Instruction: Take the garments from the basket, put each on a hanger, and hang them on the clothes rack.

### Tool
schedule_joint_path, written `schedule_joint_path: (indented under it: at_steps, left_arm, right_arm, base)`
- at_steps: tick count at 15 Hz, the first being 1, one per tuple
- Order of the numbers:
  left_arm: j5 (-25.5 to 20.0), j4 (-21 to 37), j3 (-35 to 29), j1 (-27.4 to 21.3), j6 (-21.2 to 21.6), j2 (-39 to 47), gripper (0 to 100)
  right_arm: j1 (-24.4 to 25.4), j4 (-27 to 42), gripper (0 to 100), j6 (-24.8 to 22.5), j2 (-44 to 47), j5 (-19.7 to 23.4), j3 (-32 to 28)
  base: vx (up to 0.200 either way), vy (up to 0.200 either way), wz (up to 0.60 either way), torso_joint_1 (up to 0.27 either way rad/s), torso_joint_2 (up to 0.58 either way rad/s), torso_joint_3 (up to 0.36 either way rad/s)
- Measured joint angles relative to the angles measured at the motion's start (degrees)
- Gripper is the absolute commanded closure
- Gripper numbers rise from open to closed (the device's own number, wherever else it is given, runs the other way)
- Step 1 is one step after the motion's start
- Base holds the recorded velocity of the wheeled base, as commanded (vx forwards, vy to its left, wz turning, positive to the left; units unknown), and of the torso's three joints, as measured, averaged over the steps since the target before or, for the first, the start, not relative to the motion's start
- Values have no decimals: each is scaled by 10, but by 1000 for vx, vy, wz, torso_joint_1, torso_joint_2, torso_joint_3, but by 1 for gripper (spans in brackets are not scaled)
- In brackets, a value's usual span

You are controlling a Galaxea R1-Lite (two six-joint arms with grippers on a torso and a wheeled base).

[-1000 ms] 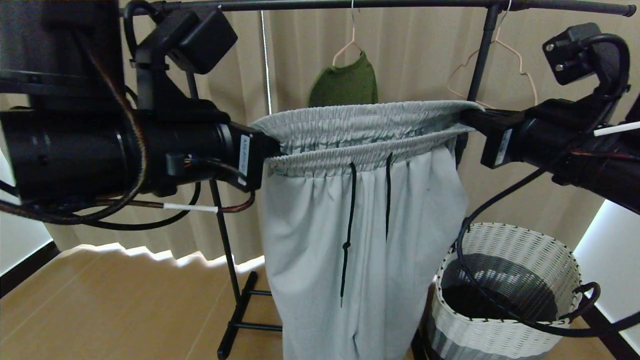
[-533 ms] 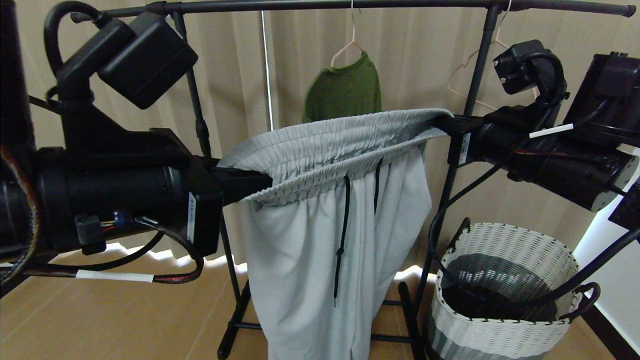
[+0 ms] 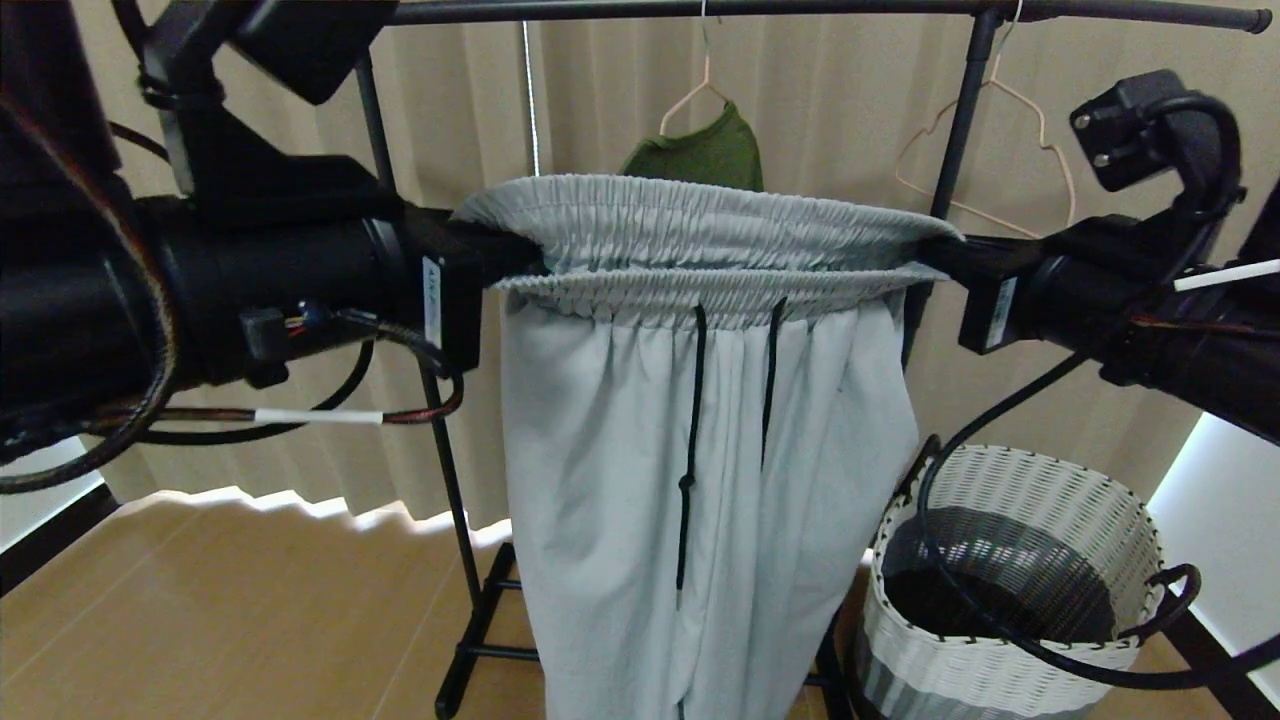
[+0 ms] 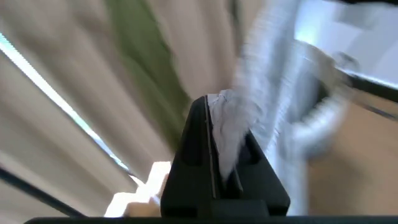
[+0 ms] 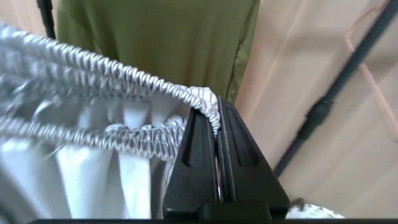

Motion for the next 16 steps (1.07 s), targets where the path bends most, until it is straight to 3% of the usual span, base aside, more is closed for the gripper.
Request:
schedule_joint_path:
  at_steps: [6, 16]
  left_arm:
    - [26, -30, 37, 2, -1, 33, 100]
    - [27, -34, 34, -18, -2, 25, 100]
  right_arm:
    - [3, 10, 100, -3, -70, 4, 52]
    - [53, -2, 100, -2, -82, 4, 55]
  base:
    - [0, 0, 0, 0, 0, 0]
    - [0, 0, 0, 0, 0, 0]
